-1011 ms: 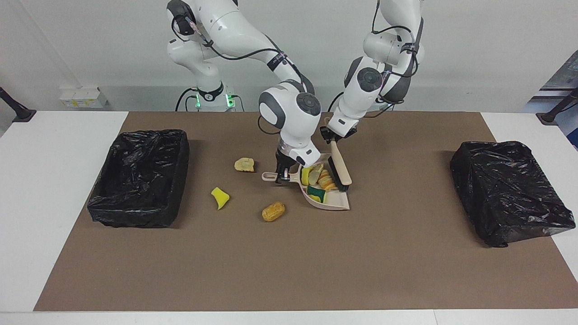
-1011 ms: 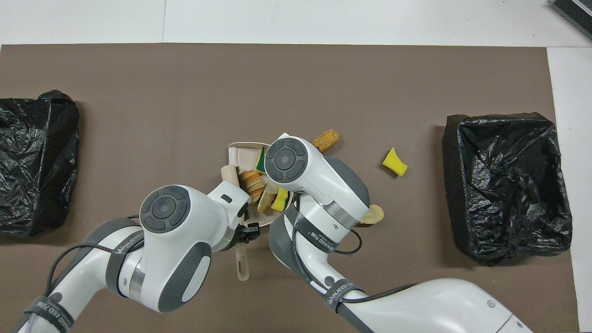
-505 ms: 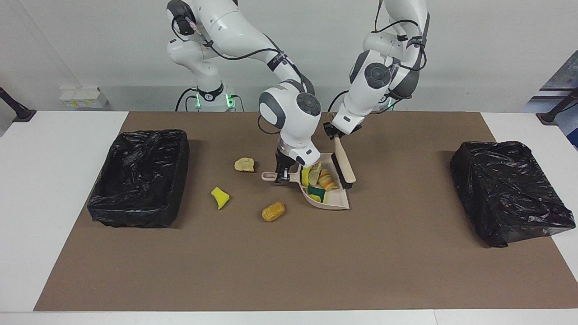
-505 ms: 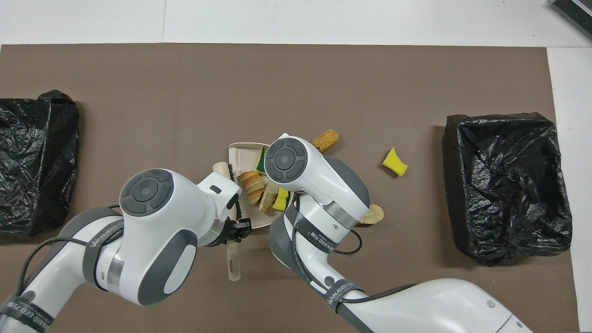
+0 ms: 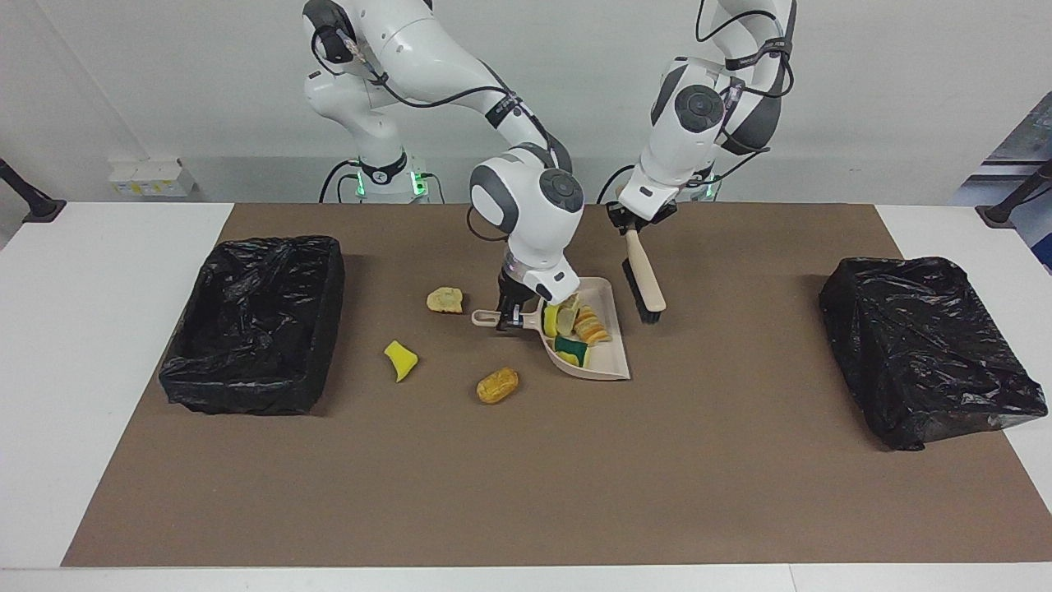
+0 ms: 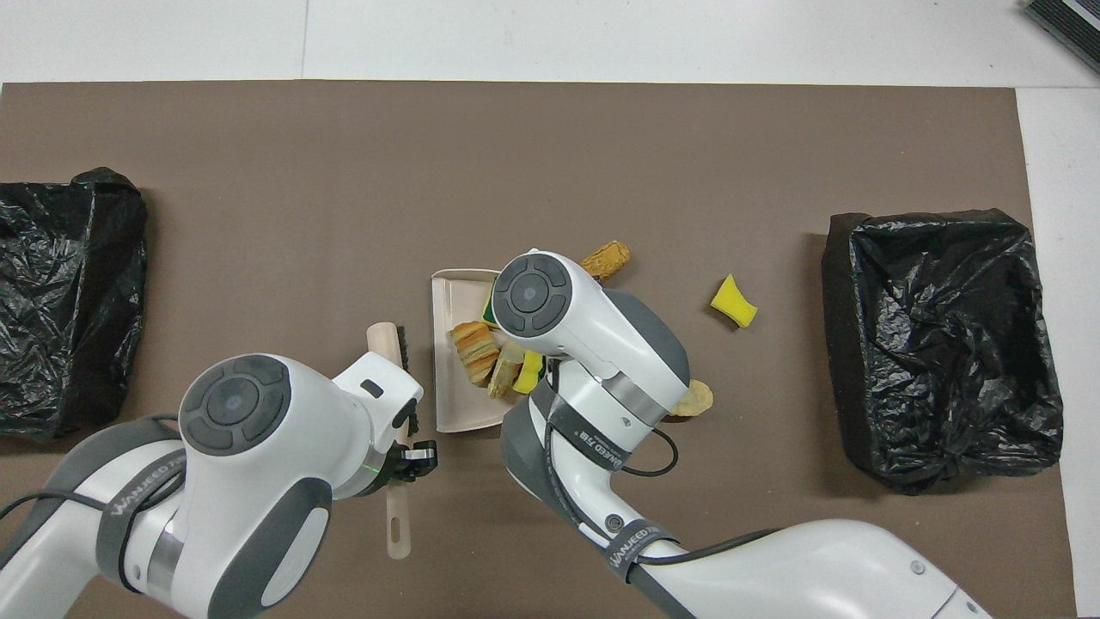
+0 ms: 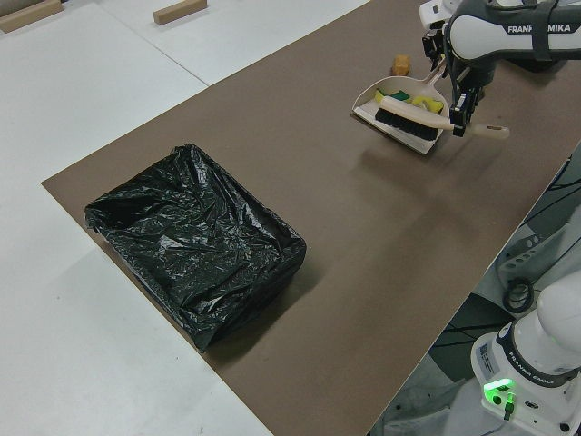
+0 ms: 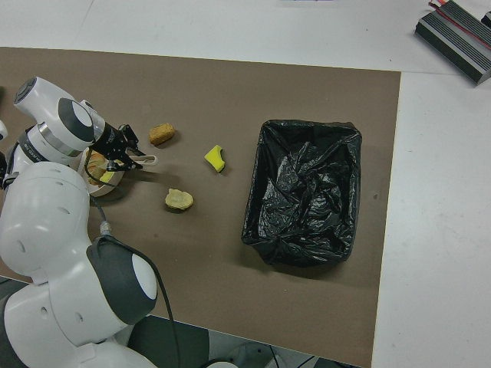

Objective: Sweep and dump trash in bin

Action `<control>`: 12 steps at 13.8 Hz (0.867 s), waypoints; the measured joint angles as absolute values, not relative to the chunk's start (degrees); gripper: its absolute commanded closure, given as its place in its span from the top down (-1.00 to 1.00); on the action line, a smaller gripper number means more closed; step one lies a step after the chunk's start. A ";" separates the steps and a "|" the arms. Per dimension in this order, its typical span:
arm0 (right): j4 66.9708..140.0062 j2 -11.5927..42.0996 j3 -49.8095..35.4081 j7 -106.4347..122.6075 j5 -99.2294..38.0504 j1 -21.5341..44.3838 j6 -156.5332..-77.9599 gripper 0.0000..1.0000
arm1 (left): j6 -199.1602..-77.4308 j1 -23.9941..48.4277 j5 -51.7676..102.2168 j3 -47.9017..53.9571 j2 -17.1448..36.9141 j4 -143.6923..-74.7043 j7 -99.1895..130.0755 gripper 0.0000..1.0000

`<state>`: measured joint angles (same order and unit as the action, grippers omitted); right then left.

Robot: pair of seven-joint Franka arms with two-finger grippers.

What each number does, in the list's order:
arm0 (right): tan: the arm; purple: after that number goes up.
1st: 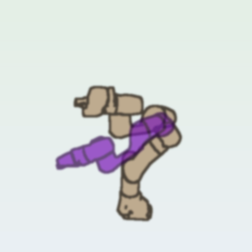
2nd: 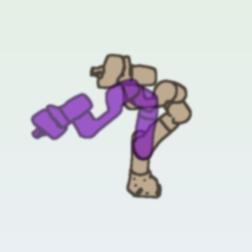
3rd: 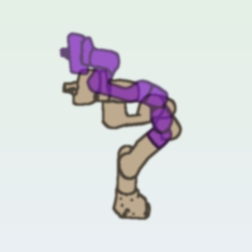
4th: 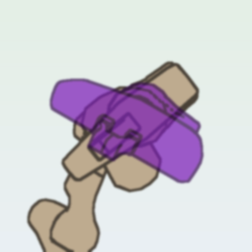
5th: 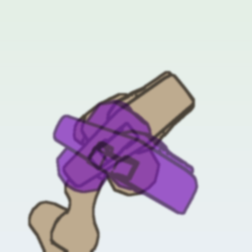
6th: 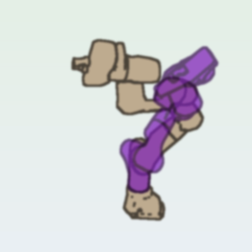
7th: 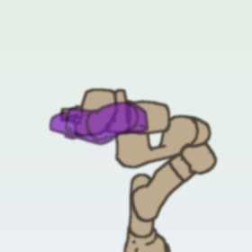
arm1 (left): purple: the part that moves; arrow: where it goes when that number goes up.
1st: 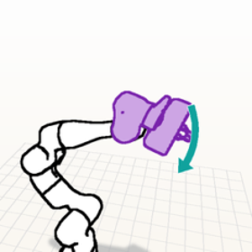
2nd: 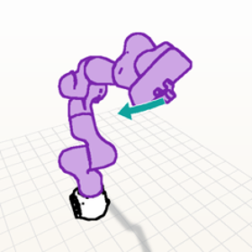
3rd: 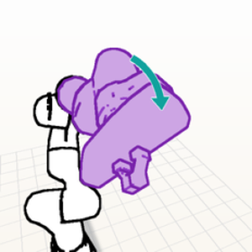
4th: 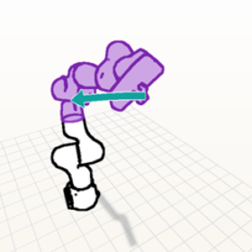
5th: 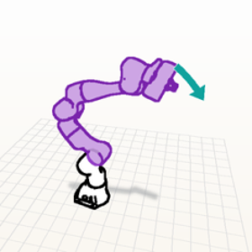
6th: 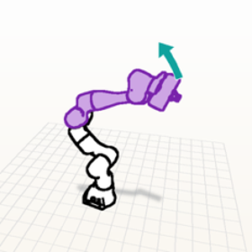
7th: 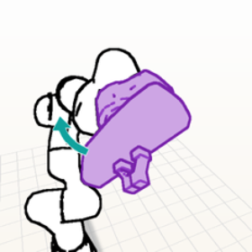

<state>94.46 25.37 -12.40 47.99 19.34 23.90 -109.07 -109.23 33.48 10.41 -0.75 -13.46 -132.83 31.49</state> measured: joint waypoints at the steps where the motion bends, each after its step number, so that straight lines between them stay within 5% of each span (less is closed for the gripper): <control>1: 94.44 25.28 -12.39 48.22 19.36 23.62 -109.03 -1.00 | -109.30 33.50 10.39 0.68 -14.76 -134.39 31.54 -1.00; 5: 94.13 23.24 -12.19 51.82 19.47 22.40 -106.55 -1.00 | -113.33 33.69 10.38 9.04 -18.15 -140.12 38.02 -1.00; 12: 93.79 15.40 -12.15 60.86 19.38 14.05 -103.20 -1.00 | -118.04 44.02 10.65 12.26 -16.04 -144.39 47.19 -1.00</control>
